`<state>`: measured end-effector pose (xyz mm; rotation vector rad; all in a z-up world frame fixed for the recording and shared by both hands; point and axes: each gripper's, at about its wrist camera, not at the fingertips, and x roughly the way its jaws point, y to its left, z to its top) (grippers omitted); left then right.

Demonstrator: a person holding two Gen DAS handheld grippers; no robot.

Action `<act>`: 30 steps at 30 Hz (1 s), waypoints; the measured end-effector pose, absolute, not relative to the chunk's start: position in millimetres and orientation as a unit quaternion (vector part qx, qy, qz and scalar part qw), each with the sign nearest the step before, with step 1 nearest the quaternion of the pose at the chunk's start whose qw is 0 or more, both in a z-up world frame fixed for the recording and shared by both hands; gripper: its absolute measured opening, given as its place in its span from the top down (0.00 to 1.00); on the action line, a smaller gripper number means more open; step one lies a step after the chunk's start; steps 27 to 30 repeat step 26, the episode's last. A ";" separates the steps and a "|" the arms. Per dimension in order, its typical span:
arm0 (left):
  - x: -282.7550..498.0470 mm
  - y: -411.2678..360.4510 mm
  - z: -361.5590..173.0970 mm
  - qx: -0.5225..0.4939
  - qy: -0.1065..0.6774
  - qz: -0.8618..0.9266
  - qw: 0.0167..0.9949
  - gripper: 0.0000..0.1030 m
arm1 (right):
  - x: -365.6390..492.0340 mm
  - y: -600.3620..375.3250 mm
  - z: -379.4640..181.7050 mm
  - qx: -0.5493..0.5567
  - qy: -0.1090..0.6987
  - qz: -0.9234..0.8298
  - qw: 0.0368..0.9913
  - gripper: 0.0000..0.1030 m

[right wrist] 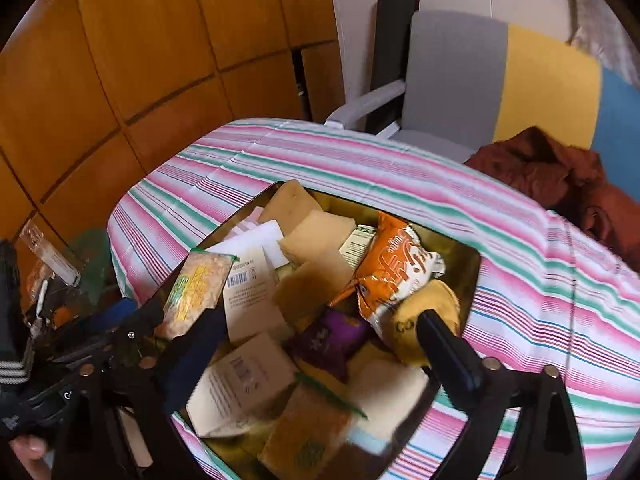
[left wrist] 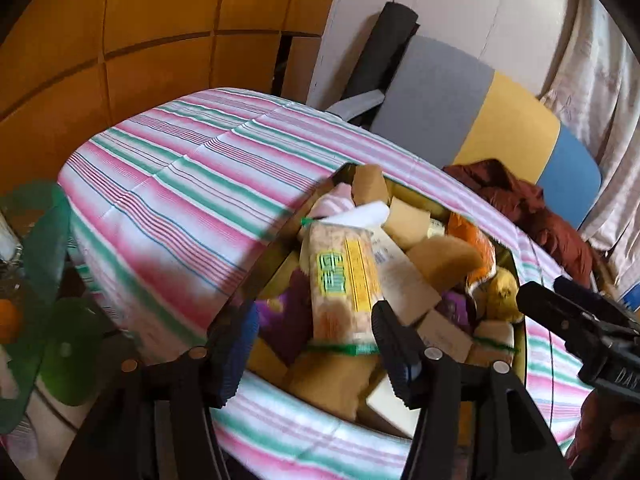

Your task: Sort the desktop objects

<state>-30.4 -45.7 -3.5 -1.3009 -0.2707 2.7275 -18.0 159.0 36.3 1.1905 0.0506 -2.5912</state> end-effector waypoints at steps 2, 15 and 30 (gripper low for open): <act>-20.9 -41.6 3.2 -0.419 -0.074 0.904 0.054 0.42 | -7.3 157.4 37.3 0.406 0.035 -0.905 0.124 0.01; 6.3 -21.8 15.7 -0.425 -0.021 0.905 0.021 0.43 | 10.4 160.2 26.1 0.415 0.007 -0.904 0.100 0.00; 12.3 -11.4 11.7 -0.425 -0.004 0.905 0.018 0.44 | 12.7 159.5 25.4 0.415 0.004 -0.904 0.105 0.00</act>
